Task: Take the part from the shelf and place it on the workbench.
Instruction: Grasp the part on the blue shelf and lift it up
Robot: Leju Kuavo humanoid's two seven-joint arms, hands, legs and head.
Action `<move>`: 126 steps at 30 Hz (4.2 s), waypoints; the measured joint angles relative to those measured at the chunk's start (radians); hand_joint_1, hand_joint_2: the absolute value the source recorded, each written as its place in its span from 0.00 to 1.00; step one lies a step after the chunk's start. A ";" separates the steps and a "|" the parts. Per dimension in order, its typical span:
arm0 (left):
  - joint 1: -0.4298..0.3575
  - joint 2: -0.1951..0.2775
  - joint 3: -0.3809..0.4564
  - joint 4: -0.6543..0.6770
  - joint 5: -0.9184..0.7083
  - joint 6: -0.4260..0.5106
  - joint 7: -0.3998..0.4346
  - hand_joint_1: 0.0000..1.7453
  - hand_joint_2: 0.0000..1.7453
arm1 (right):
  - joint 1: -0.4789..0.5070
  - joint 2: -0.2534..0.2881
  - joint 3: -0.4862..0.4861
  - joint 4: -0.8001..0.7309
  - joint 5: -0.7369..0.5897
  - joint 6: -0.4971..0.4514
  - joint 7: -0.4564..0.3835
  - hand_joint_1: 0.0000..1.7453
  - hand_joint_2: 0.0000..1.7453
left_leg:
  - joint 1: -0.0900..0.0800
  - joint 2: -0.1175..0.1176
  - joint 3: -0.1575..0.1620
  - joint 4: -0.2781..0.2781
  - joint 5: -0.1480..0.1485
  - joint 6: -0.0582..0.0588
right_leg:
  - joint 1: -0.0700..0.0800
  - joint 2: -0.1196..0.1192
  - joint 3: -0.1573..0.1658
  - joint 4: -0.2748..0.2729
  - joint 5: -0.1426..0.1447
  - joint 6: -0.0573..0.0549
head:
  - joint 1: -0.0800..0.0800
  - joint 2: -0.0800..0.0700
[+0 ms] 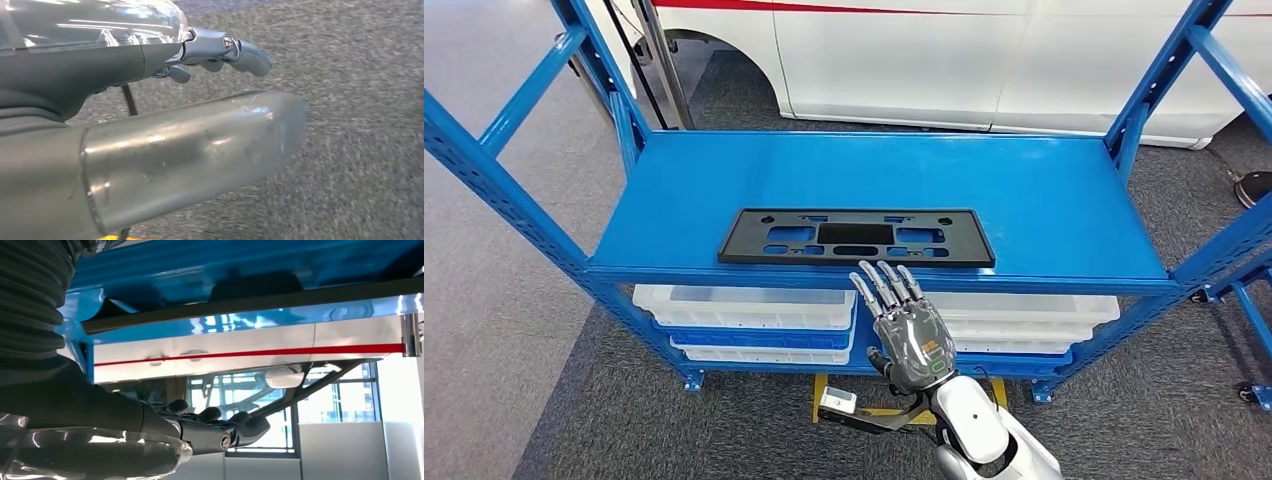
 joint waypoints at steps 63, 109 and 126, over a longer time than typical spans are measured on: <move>-0.034 0.003 0.051 0.031 -0.062 -0.041 0.005 0.00 0.00 | 0.124 0.018 -0.088 -0.010 -0.049 -0.046 0.011 0.00 1.00 | -0.024 0.002 -0.019 -0.037 0.024 0.044 | 0.013 0.016 0.046 -0.013 -0.031 -0.009 | 0.002 0.000; -0.074 0.017 0.028 0.095 -0.086 0.008 -0.001 0.00 0.00 | 0.118 0.036 -0.103 0.008 0.031 0.051 0.026 0.00 1.00 | -0.019 -0.002 0.030 -0.062 0.004 0.055 | 0.004 0.012 -0.030 0.031 0.009 0.030 | 0.005 0.000; -0.081 0.037 -0.035 0.132 -0.045 0.033 0.030 0.00 0.00 | 0.076 0.061 -0.080 0.085 -0.024 0.151 0.059 1.00 1.00 | -0.020 -0.001 0.041 -0.066 -0.004 0.033 | 0.009 0.011 -0.020 -0.001 0.022 0.007 | 0.004 0.000</move>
